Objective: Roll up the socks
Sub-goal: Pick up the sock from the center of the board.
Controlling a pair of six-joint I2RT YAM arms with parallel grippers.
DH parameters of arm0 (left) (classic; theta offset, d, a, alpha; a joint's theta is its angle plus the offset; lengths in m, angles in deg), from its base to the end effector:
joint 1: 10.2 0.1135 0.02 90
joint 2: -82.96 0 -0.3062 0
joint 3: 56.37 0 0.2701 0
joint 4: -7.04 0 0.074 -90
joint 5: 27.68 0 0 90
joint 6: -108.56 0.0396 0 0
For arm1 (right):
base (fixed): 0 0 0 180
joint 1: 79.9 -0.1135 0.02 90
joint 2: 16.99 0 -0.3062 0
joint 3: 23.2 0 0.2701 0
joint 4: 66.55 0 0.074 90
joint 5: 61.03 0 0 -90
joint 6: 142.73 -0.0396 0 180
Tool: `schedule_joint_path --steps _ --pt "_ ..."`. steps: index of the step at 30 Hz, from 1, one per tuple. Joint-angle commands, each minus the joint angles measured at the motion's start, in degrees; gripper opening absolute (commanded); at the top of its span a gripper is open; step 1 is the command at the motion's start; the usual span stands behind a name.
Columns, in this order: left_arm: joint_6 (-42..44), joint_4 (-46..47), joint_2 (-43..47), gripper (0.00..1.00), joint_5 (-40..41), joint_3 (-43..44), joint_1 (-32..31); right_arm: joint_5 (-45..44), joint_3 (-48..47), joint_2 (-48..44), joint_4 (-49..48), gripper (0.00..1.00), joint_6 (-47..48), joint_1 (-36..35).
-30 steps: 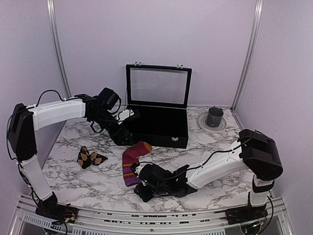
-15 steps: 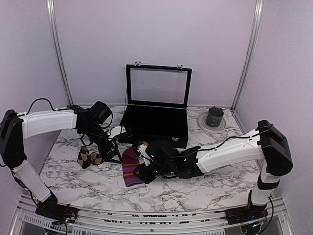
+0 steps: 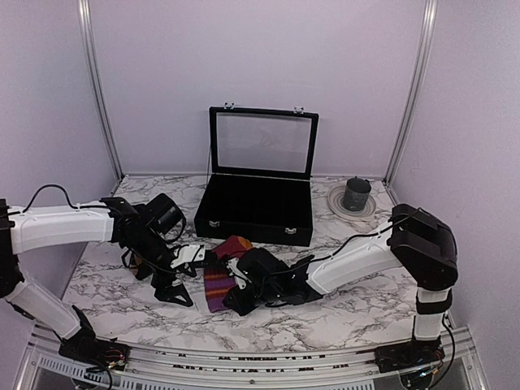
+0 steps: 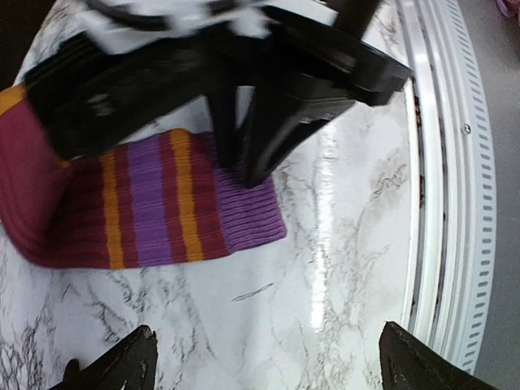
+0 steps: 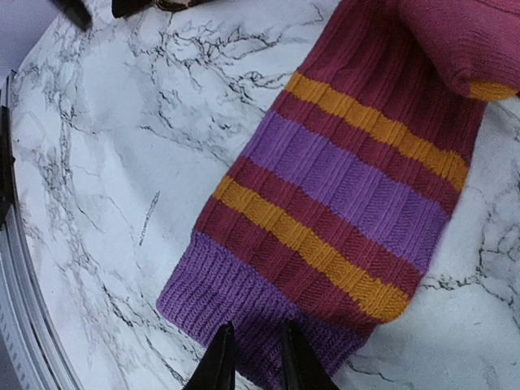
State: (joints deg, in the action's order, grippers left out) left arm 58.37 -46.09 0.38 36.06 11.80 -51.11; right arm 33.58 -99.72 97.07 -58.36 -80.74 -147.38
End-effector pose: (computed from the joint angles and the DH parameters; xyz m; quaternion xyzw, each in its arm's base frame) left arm 0.2031 -0.1992 0.2487 0.6523 0.6992 -0.2246 0.1875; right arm 0.1649 0.4060 0.1473 -0.3268 0.8661 0.3037 0.2256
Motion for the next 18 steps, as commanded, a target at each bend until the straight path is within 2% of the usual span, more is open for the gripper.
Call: schedule_joint_path --steps 1,5,10,18 --pt "2.0 4.1 0.5 0.93 3.4 -2.7 -7.9 2.1 6.6 -3.0 -6.5 0.17 -11.8 -0.5" --pt "1.0 7.9 -2.1 0.88 6.3 -2.7 -13.4 0.6 7.5 -3.7 -5.8 0.11 -16.4 -2.2" --pt "0.7 15.0 -4.9 0.76 11.8 -3.8 -18.6 1.3 8.6 -4.4 -6.2 0.08 -21.5 -2.8" --pt "0.4 18.2 -6.7 0.65 14.0 -5.5 -21.7 3.5 11.3 -12.7 -6.9 0.12 -21.5 0.4"
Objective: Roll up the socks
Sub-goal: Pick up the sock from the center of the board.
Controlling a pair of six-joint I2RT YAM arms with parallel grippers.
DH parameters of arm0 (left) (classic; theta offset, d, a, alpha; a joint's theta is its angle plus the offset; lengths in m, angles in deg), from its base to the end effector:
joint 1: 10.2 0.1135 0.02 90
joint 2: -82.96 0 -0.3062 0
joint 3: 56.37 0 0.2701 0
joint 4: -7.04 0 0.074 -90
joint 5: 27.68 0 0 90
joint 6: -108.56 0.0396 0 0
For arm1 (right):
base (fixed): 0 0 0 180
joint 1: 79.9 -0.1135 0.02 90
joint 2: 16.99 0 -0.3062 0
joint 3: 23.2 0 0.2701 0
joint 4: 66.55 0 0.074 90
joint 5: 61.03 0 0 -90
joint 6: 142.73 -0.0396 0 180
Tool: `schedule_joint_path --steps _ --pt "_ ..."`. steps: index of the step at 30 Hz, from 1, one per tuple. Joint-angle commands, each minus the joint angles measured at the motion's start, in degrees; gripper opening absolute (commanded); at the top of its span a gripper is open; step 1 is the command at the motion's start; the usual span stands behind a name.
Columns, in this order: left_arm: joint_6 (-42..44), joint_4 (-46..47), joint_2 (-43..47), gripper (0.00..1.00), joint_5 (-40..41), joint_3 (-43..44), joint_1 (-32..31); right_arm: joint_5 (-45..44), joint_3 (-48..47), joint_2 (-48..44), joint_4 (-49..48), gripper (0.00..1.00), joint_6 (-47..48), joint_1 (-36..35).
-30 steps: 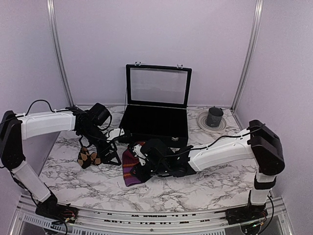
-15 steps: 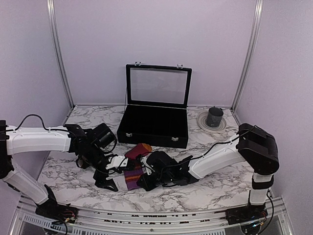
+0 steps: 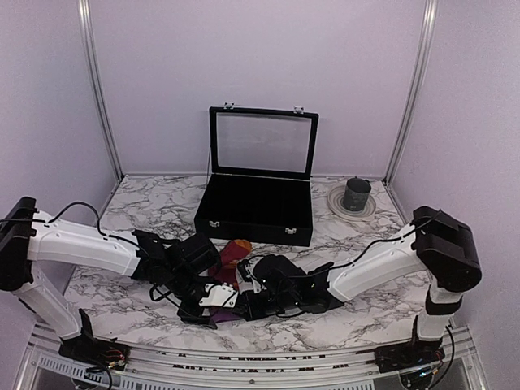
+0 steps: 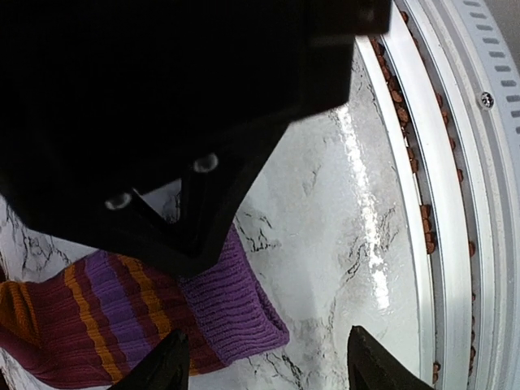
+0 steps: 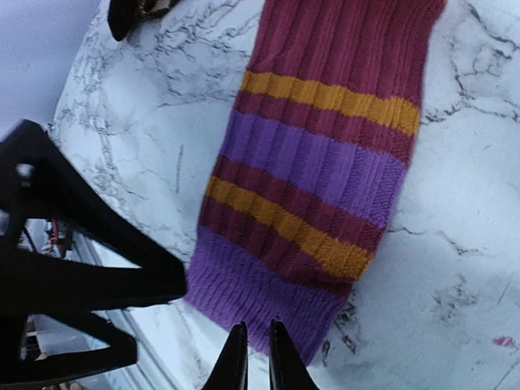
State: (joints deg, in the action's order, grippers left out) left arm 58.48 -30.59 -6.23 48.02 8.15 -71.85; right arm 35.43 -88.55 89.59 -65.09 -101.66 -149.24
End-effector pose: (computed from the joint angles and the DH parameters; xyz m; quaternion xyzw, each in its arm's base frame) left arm 0.1402 -0.2804 0.2074 0.7652 0.5860 -0.1635 0.2105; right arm 0.1348 0.3701 0.1521 -0.1843 0.8960 0.3703 0.1612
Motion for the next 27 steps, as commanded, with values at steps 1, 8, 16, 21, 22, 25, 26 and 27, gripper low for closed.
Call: schedule_joint_path --steps 1,8,16,21,22,25,26,27 --pt "0.3 3.0 0.2 0.63 2.0 -2.6 -1.3 2.4 0.1 -5.9 -0.2 0.13 0.3 3.1" --pt "-0.9 4.2 -0.6 0.54 2.1 -3.8 -2.3 8.3 -7.8 -0.2 1.3 0.18 5.8 7.5" --pt "-0.2 5.0 -2.5 0.52 4.8 -4.0 -2.4 10.8 -15.8 9.9 3.8 0.14 9.1 10.8" --pt "-0.3 4.6 -5.9 0.48 6.7 -2.2 -2.7 8.1 -12.2 10.1 2.9 0.11 8.3 12.1" --pt "-0.3 4.7 -6.2 0.48 7.0 -1.9 -2.9 7.4 -10.9 9.6 2.7 0.11 8.2 12.3" --pt "-0.4 5.0 -7.1 0.46 7.1 -1.3 -3.4 5.5 -6.8 7.1 2.9 0.10 8.4 12.6" --pt "-0.6 5.5 -7.4 0.44 7.0 -0.1 -3.6 4.8 -5.6 6.1 2.9 0.10 8.3 12.7" --pt "-0.9 5.6 -7.8 0.42 6.6 0.8 -3.8 4.3 -4.5 5.0 2.9 0.10 8.2 12.7"
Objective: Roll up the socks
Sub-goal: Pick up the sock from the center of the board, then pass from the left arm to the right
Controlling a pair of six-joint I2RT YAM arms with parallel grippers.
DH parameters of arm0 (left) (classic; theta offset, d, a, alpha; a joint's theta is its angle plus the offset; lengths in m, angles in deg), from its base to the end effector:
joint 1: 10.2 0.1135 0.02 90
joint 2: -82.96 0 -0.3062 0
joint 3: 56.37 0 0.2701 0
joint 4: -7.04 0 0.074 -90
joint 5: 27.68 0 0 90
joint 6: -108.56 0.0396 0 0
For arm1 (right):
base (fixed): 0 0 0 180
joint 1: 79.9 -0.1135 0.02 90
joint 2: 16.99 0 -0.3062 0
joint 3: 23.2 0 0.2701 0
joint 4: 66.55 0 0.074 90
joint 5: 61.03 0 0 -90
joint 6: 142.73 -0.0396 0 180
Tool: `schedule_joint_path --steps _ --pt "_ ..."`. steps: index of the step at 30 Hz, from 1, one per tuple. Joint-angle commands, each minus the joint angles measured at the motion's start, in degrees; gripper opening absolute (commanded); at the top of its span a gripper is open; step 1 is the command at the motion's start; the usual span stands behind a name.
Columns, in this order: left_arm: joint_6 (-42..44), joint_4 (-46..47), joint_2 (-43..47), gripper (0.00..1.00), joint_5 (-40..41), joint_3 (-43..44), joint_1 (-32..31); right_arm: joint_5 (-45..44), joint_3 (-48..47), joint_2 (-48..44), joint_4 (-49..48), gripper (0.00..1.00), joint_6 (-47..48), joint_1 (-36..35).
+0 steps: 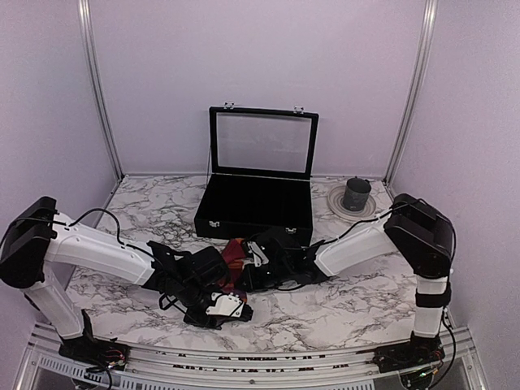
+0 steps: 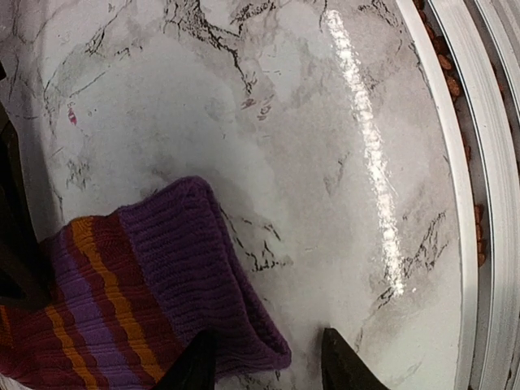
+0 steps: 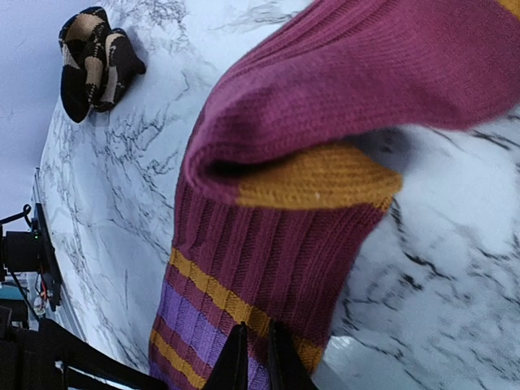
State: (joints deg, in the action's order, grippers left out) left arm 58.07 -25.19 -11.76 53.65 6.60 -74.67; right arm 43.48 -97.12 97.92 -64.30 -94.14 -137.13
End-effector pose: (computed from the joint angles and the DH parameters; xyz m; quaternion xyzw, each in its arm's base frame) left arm 0.1345 -0.2954 0.1749 0.7760 0.5849 -0.1204 0.2033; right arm 0.2269 0.3709 0.1371 -0.1749 0.8950 0.3741 0.1687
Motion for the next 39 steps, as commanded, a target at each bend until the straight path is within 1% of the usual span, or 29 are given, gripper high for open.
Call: schedule_joint_path --steps 1,5,7,8,10,15,16,17,18,19,20,21,22,24,26,28,33,35,39 --pt "-0.7 0.4 -2.7 0.40 0.4 2.9 -1.1 -4.5 5.4 -4.3 2.1 0.10 0.4 0.6" --pt "-1.8 1.1 -5.6 0.38 -0.1 4.7 -2.4 -6.6 11.2 -9.0 0.7 0.09 -0.9 0.6" --pt "-2.3 1.7 -6.9 0.35 -0.3 4.8 -2.8 -7.0 13.7 -11.3 0.3 0.09 -1.5 0.6" --pt "-2.4 2.3 -7.2 0.32 -0.5 4.6 -3.0 -7.1 14.9 -12.2 0.0 0.09 -1.8 0.5" --pt "-2.9 4.5 -7.3 0.23 -0.8 4.1 -3.2 -7.6 17.5 -14.4 -0.6 0.09 -2.5 0.5" --pt "-5.2 6.5 -7.3 0.08 -4.8 3.9 -3.4 -10.5 21.8 -19.9 0.6 0.11 -3.1 -1.2" --pt "-5.7 6.6 -7.3 0.06 -5.6 3.9 -3.4 -11.5 22.4 -21.2 1.3 0.15 -2.5 -1.8" --pt "-6.0 6.5 -7.2 0.03 -6.3 3.8 -3.4 -12.5 23.2 -22.7 1.9 0.22 -1.6 -2.4" --pt "-6.3 6.3 -7.0 0.02 -7.0 3.6 -3.4 -13.6 23.5 -24.1 2.6 0.31 -0.5 -3.3" --pt "-6.6 6.1 -6.7 0.00 -7.6 3.5 -3.4 -15.0 23.7 -25.5 3.6 0.46 0.9 -4.3" --pt "-6.9 5.8 -6.3 0.00 -8.6 3.1 -3.4 -16.5 24.1 -26.7 4.6 0.56 2.6 -5.4" --pt "-7.1 5.8 -5.8 0.00 -9.3 2.7 -3.3 -17.9 24.6 -27.4 5.2 0.61 4.0 -6.6" --pt "-7.2 5.7 -5.2 0.00 -9.9 2.3 -3.3 -18.5 25.8 -27.9 4.4 0.63 6.0 -8.1" --pt "-7.3 5.3 -4.5 0.00 -11.1 1.8 -3.3 -22.6 29.3 -28.9 0.1 0.66 11.9 -13.2" --pt "-7.9 4.6 -4.3 0.00 -12.4 2.1 -2.9 -27.3 33.4 -29.7 -6.3 0.68 19.1 -19.8" --pt "-8.5 3.2 -4.6 0.00 -14.5 2.9 -2.1 -30.0 36.9 -30.2 -11.2 0.69 23.5 -23.8" --pt "-8.0 0.5 -5.8 0.00 -17.8 4.8 0.3 -32.3 41.9 -31.5 -22.1 0.66 32.2 -27.3" --pt "-7.6 -0.6 -6.6 0.00 -18.4 5.4 1.2 -33.2 41.5 -31.0 -23.7 0.64 36.6 -28.0" --pt "-6.3 -2.4 -7.8 0.00 -19.6 6.5 2.3 -33.4 38.2 -27.3 -23.6 0.59 45.5 -28.5"
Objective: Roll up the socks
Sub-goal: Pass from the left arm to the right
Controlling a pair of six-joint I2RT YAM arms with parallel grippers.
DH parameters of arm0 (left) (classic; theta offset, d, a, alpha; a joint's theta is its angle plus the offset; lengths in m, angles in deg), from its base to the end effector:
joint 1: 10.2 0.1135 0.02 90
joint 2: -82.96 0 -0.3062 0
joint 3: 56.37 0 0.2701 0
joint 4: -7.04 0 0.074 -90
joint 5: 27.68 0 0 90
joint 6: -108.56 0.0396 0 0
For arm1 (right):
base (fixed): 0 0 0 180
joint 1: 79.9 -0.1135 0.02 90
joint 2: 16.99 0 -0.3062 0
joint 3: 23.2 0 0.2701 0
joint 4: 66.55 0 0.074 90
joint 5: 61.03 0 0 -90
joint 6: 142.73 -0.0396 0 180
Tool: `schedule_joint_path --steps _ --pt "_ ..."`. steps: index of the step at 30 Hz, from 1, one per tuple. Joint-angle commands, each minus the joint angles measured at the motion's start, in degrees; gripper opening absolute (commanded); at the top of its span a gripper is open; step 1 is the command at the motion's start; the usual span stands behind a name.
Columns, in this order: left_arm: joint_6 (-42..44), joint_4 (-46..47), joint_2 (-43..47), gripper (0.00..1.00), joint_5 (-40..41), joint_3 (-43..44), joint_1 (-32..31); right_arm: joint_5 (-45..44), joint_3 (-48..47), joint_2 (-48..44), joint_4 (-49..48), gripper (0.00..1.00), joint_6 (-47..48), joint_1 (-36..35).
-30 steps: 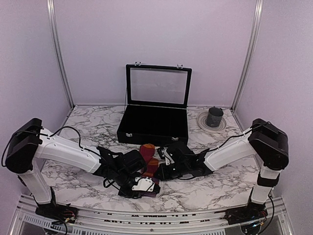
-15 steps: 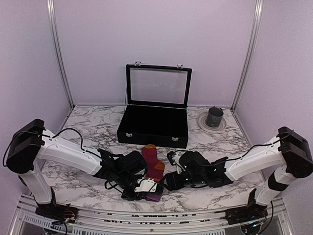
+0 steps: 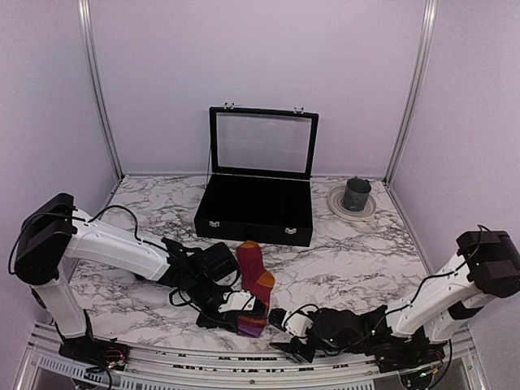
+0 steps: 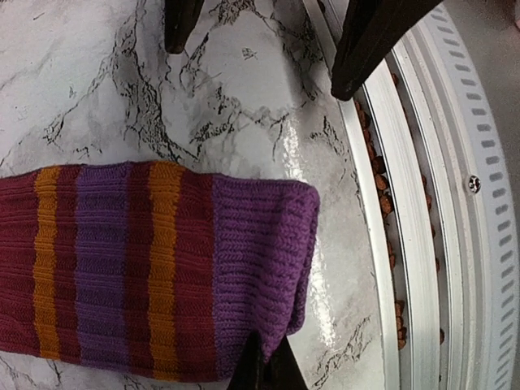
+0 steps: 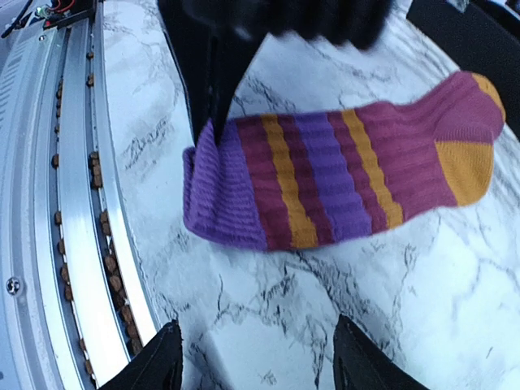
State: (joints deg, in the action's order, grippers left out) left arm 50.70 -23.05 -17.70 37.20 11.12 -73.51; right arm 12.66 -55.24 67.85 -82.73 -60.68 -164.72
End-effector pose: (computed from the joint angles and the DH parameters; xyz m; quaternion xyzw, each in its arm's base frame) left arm 0.1432 -0.3222 0.1685 0.7365 0.6016 -0.2644 0.1606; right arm 0.0333 0.2437 0.1365 -0.4999 0.7324 0.2345 0.3985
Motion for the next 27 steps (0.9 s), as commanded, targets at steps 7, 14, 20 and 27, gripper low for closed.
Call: schedule_joint_path --steps 7,14,20,27 --pt "2.5 -9.0 -5.6 0.00 -5.3 6.4 2.8 -0.1 -7.4 8.1 -6.2 0.50 19.7 -1.1" --pt "4.0 -12.1 -7.0 0.00 -6.9 8.9 3.9 -0.9 -9.0 14.6 -10.8 0.41 23.0 -1.1" --pt "4.8 -13.3 -7.4 0.00 -6.7 9.5 4.0 -5.1 -9.9 18.5 -17.0 0.34 25.4 -1.1" --pt "4.7 -13.5 -7.4 0.08 -6.2 10.1 4.0 -5.9 -10.3 20.1 -18.4 0.09 23.6 -1.1"
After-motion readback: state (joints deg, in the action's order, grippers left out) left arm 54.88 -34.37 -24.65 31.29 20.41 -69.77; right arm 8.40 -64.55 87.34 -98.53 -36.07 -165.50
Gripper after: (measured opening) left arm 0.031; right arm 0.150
